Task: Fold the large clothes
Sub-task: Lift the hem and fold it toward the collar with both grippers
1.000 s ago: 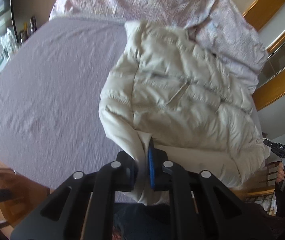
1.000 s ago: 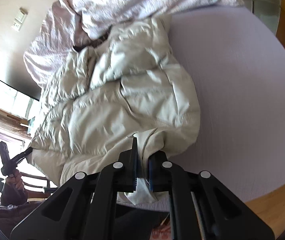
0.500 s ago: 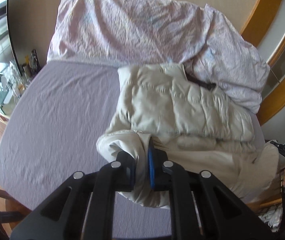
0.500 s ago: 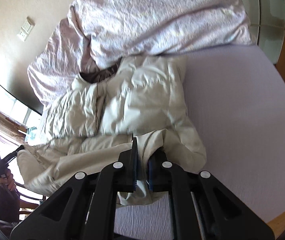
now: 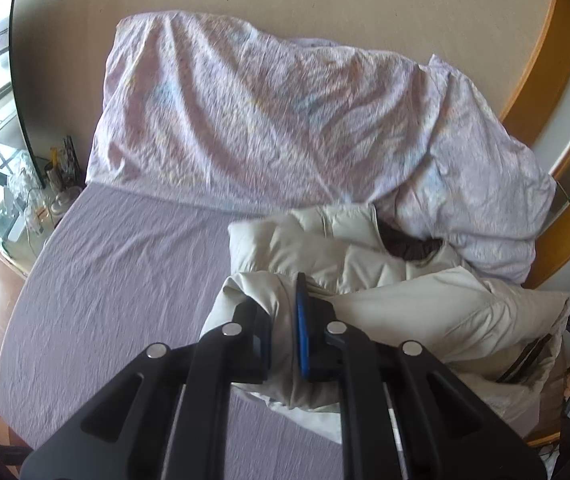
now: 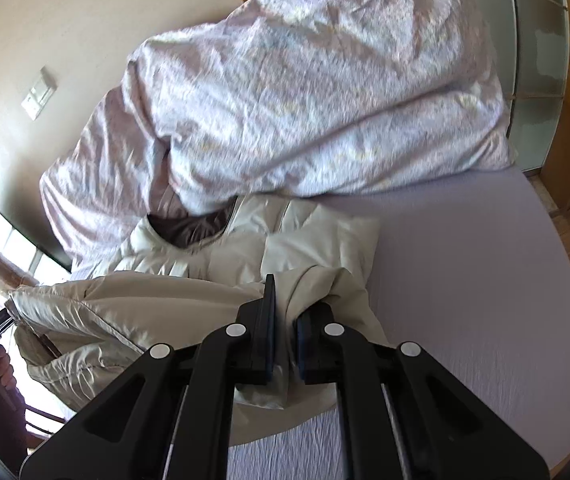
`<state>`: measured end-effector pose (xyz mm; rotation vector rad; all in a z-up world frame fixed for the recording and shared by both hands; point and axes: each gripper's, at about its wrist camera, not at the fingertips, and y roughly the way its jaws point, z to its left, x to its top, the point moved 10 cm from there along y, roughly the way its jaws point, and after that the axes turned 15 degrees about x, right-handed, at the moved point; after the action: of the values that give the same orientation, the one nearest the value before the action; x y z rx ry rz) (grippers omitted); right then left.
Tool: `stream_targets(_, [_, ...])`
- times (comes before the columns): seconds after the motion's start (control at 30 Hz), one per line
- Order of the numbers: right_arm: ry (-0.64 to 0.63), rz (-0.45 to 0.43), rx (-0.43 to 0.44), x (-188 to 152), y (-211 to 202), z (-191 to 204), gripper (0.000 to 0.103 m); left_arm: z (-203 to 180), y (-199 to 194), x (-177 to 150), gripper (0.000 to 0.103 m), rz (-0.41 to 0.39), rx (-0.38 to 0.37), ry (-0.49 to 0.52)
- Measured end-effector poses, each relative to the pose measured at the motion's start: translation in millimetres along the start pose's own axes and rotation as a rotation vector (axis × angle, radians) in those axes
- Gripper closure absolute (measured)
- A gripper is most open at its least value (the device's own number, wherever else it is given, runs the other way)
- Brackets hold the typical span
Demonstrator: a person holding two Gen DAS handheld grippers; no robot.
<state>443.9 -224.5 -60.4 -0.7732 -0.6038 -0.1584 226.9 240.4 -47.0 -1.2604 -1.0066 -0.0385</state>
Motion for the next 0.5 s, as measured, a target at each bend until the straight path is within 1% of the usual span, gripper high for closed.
stream_targets(0.13, [0.026,-0.028,-0.027,20.5,11.9,-5.5,0.095,-10.7,10.7,25.4,0.092,-0.012,0.003,-0.012])
stream_targets(0.27, [0.069,-0.047,-0.053,35.5,28.2,-15.8,0.095,-20.4,30.2,45.1,0.092,-0.011,0.023,-0.013])
stream_targets(0.4, [0.102,-0.048,-0.080,43.3,48.6,-27.7,0.095,-27.0,57.0,52.5,0.092,0.017,0.055,-0.005])
stream_targets(0.5, [0.123,-0.031,-0.104,47.1,67.1,-36.8,0.095,-30.8,77.9,57.3,0.092,0.037,0.077,-0.003])
